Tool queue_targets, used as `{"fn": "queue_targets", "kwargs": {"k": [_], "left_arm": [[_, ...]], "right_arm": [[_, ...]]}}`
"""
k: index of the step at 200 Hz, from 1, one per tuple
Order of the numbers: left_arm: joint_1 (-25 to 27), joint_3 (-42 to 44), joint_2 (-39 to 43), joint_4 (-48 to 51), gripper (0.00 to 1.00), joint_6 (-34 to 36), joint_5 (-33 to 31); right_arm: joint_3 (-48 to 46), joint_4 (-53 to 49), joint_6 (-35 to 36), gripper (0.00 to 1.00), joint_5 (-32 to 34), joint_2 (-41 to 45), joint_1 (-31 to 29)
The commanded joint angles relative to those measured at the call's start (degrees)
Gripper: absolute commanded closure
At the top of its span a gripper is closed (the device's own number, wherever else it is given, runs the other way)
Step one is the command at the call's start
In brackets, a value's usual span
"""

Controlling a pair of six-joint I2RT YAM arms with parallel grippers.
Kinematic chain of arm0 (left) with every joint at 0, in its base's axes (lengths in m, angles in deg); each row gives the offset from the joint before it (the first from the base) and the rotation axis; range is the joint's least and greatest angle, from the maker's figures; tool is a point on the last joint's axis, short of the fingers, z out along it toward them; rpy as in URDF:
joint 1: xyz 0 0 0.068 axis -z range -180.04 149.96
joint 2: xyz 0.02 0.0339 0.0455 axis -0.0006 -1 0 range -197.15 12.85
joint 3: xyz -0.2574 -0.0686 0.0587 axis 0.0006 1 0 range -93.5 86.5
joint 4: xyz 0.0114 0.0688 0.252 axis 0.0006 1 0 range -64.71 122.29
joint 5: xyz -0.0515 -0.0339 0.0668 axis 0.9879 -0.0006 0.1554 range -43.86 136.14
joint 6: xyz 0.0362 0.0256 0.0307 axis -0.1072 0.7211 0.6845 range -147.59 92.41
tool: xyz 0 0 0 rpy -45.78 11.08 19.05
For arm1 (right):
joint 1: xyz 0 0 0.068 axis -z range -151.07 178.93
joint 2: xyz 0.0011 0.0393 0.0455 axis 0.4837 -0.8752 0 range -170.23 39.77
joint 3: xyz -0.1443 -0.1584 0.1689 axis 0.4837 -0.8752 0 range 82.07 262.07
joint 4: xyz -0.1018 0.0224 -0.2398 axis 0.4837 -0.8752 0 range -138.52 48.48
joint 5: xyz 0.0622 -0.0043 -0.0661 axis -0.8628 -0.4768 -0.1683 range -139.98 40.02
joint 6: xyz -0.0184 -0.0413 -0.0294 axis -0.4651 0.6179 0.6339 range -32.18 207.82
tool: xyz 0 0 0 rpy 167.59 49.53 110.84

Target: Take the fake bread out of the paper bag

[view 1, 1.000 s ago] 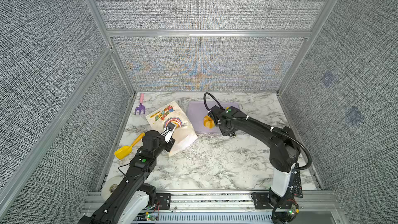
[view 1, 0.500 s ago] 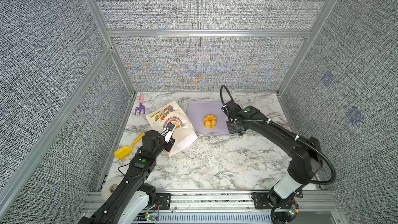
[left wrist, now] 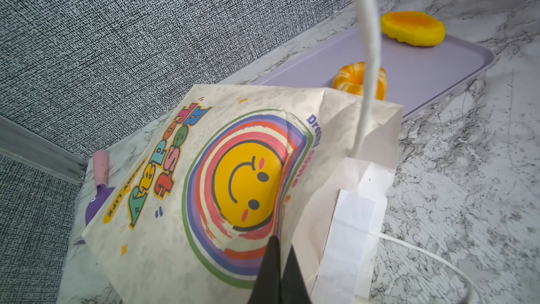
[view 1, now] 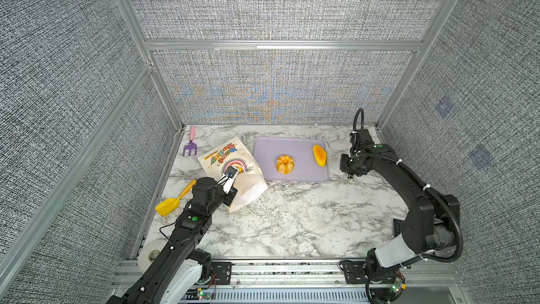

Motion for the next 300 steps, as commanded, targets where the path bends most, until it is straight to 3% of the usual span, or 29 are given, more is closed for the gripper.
{"fn": "queue_targets", "kwargs": {"k": [1,93,142,200,260,300], "left_arm": [[0.0,-0.4,-0.1,-0.1,1.00,-0.5,0.9],[0.2,-0.6,-0.5,1.5,1.00,0.5,0.6],[0.5,-1.0,0.5,9.0,1.00,9.4,-4.3],[0.5,-0.8,1.5,12.4,1.00,14.5,-4.7],[1.0,0.4,0.6,12.1,1.00,15.8,-5.4],[1.9,1.1,0.2,10.9,1.00,15.6,-5.3]], "right_arm": [[0.4,4.0,2.1,1.00,-7.1,-1.3,1.4],[2.5,6.0,2.4,1.00,-12.8,-6.3,2.0],[2.7,5.8,3.0,1.00,-14.2,-7.7,2.0],[4.2,6.2,2.4,1.00,-17.0,-7.3,1.7],[5.9,5.7,2.3,1.00,-20.0,-7.5,0.3],[7.3,4.5,3.0,1.00,-18.2,-6.0,0.3]]}}
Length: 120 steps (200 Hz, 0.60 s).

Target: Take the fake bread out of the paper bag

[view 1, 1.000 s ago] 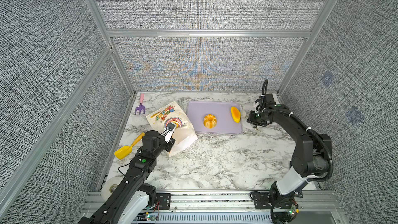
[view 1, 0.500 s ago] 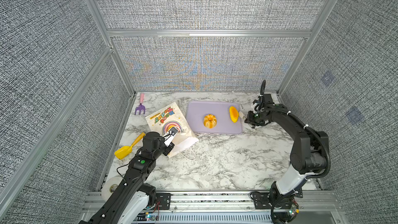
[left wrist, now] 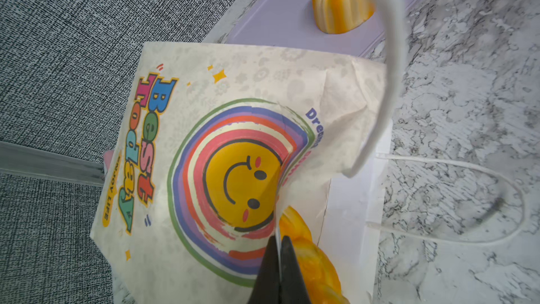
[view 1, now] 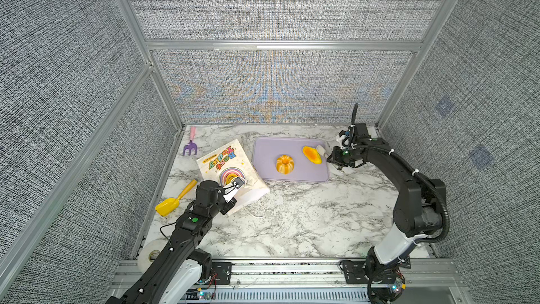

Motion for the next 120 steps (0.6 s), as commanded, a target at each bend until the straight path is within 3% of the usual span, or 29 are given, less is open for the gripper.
{"fn": "queue_targets", "kwargs": {"k": [1,47,120], "left_arm": [[0.4,0.6,-0.3,0.4,1.00,0.1,-0.6],[0.7,0.6,-1.9,-1.0,1.00,-0.5,0.4],[0.9,0.6,-2.8,-1.7,1.00,-0.6,-0.7]], "right_arm": [[1.2,-0.5,0.8,1.00,0.6,1.0,0.3],[4.2,-4.0,5.0,1.00,7.1,-2.0,2.7],[7.1,-4.3,8.4,1.00,7.4,-7.4,3.0]]}}
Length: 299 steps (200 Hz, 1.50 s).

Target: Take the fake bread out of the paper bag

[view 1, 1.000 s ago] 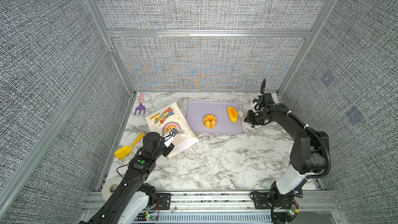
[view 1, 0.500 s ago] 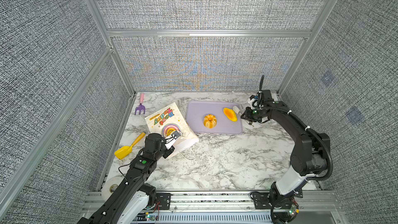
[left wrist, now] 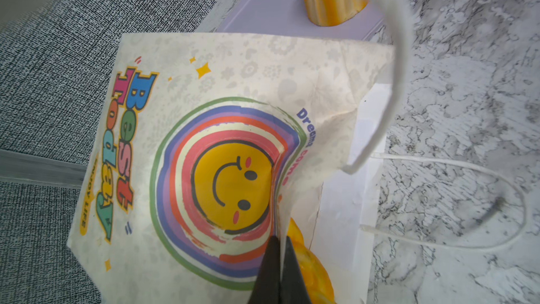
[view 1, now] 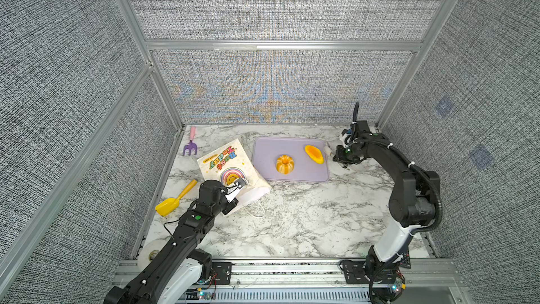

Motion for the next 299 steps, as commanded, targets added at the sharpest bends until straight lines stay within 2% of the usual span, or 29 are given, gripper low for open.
{"fn": "queue_targets", "kwargs": {"k": [1,63,149,193,261,299], "left_arm": [[0.1,0.3,0.3,0.0,1.00,-0.5,-0.8],[0.1,1.2,3.1,-3.5,1.00,-2.4,-0.8],[0.1,-0.1,2.1,-5.7,1.00,-3.5,-2.3],[0.1,0.9,3.0,-6.1,1.00,-3.8,-2.4],[0.0,0.9,2.4,-5.8,1.00,-4.5,-1.8],[0.0,1.1,2.9,-5.1,1.00,-4.4,-1.7]], "right_arm": [[1.2,-0.6,1.8,1.00,1.2,-0.5,0.1],[2.9,-0.7,2.5,1.00,-0.8,-2.0,0.0],[2.6,0.5,3.3,1.00,-2.2,-3.7,0.1],[3.3,0.6,3.1,1.00,-5.5,-3.7,-0.4],[2.8,-1.2,2.3,1.00,-7.3,0.2,-5.2],[-5.5,1.0,-0.9,1.00,-5.1,4.6,-9.2]]}}
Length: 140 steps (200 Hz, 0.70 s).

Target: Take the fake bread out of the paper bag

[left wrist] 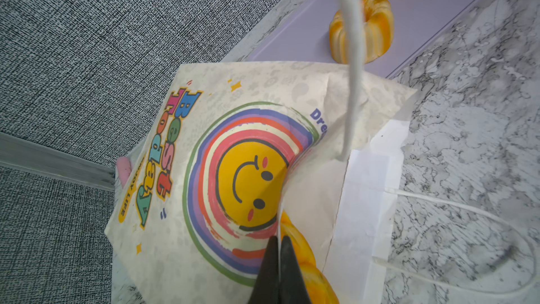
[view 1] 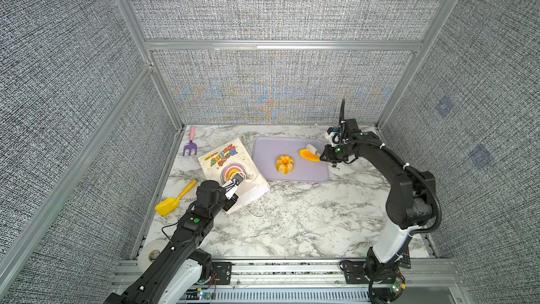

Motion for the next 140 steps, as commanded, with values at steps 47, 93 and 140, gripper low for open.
{"fn": "queue_targets", "kwargs": {"k": [47,93,140], "left_arm": [[0.0,0.3,0.3,0.2,1.00,-0.3,0.4],[0.0,0.0,-0.1,0.1,1.00,-0.6,0.8],[-0.1,0.2,0.1,0.3,1.00,-0.9,0.8]], "right_arm": [[-19.4,7.3,-8.4,1.00,1.9,12.6,-3.6],[-8.2,0.9,-6.1,1.00,7.2,13.7,-3.3],[3.4,-0.3,-5.2,1.00,11.5,4.4,-1.9]]}}
